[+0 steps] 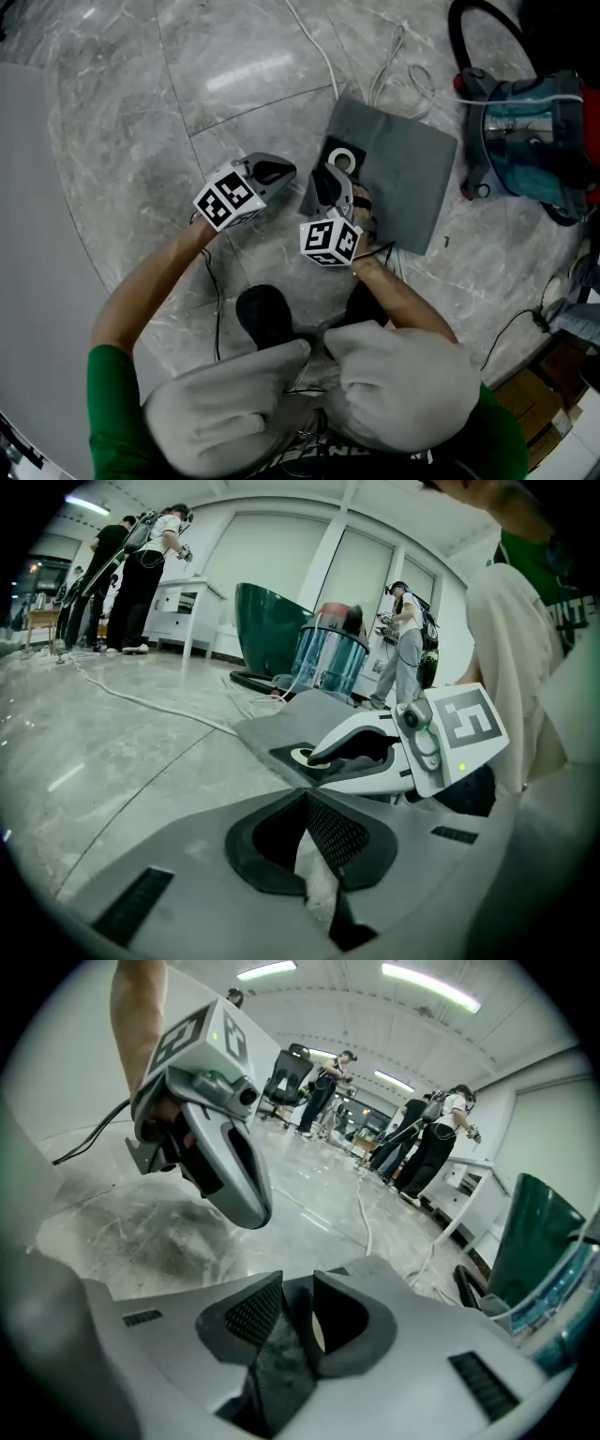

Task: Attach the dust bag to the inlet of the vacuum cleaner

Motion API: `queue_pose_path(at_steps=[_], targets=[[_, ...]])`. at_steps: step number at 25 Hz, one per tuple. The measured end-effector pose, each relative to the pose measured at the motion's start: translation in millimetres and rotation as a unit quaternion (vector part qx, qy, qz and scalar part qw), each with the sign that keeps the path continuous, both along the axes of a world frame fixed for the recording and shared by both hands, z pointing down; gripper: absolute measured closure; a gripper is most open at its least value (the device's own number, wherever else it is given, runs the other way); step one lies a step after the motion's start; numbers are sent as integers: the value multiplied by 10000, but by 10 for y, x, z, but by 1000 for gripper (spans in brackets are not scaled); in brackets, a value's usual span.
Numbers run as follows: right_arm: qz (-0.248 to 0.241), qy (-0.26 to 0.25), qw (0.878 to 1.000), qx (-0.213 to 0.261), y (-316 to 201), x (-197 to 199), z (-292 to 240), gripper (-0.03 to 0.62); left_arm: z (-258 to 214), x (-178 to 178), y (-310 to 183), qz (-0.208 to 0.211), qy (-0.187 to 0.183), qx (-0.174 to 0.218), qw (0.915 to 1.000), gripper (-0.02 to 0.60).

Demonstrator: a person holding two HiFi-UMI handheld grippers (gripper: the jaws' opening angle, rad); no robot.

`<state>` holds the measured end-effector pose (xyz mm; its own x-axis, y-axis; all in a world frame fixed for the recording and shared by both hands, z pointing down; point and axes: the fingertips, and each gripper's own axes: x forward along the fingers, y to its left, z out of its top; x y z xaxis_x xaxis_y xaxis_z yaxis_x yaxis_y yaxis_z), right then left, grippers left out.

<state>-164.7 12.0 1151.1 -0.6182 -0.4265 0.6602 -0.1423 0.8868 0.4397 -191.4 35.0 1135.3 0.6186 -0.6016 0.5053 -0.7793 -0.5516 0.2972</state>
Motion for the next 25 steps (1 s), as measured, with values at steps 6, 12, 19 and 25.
queue_pose_path(at_steps=[6, 12, 19, 25], targets=[[651, -487, 9967, 48, -242, 258, -375, 540, -53, 70, -144, 109, -16, 104, 9999, 580], [1397, -903, 9861, -3, -552, 700, -710, 548, -251, 373, -400, 376, 24, 337, 9987, 580], [2292, -1275, 9628, -654, -939, 1236, -806, 551, -611, 785, -712, 788, 64, 719, 9943, 580], [2372, -1804, 9396, -1681, -1043, 1361, -806, 571, -858, 917, -1018, 942, 20, 1037, 9901, 580]])
